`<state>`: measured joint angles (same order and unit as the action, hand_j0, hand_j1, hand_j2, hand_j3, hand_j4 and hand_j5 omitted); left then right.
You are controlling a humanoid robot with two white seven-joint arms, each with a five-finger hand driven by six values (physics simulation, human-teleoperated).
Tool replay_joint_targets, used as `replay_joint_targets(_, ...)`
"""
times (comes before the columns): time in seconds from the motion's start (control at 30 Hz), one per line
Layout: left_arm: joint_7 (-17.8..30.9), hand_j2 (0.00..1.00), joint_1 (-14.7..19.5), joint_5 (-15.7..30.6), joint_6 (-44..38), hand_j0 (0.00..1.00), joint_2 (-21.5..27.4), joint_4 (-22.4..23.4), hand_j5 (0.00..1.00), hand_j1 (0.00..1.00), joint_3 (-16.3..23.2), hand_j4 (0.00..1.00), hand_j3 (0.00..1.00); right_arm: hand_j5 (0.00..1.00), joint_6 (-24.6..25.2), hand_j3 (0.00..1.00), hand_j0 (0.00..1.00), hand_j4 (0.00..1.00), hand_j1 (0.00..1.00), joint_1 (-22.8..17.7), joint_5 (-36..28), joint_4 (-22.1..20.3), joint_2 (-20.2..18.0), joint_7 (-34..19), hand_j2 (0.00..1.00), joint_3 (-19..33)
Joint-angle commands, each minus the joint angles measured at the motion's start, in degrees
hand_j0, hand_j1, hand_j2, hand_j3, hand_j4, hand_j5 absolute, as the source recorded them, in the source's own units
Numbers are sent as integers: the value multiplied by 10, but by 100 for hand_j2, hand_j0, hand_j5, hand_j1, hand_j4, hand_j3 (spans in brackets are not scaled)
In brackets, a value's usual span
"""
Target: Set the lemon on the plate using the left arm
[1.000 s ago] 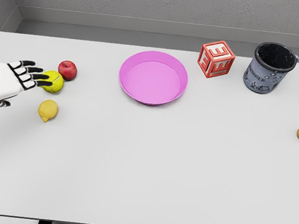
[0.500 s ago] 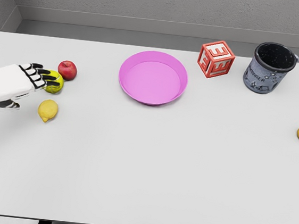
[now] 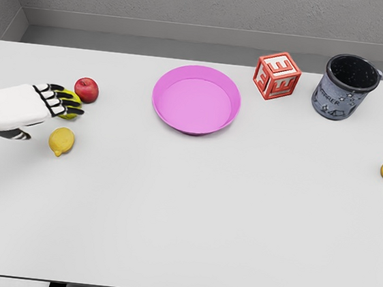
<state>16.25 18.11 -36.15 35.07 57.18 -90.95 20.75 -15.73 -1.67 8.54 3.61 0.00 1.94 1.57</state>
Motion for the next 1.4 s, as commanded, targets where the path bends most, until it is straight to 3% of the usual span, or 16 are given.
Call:
replay_joint_targets(0.0, -1, 100, 0, 8, -1, 100, 15, -9, 100, 100, 1, 100, 100, 100, 0, 100, 100, 100, 100, 0, 0, 0, 0, 0, 100, 0)
replay_joint_targets(0.43, 0, 97, 11, 1, -1, 97, 7, -1, 97, 97, 60, 97, 97, 100, 0, 100, 100, 100, 100, 1, 0, 0, 0, 0, 100, 0)
replay_joint_targets(1.0, 1, 97, 12, -11, -1, 97, -16, 41, 97, 97, 61, 97, 97, 100, 0, 100, 100, 100, 100, 0, 0, 0, 0, 0, 100, -1)
replay_joint_targets(1.37, 1, 92, 13, -21, -1, 92, -28, 53, 92, 92, 61, 92, 92, 100, 0, 100, 100, 100, 100, 0, 0, 0, 0, 0, 100, 0)
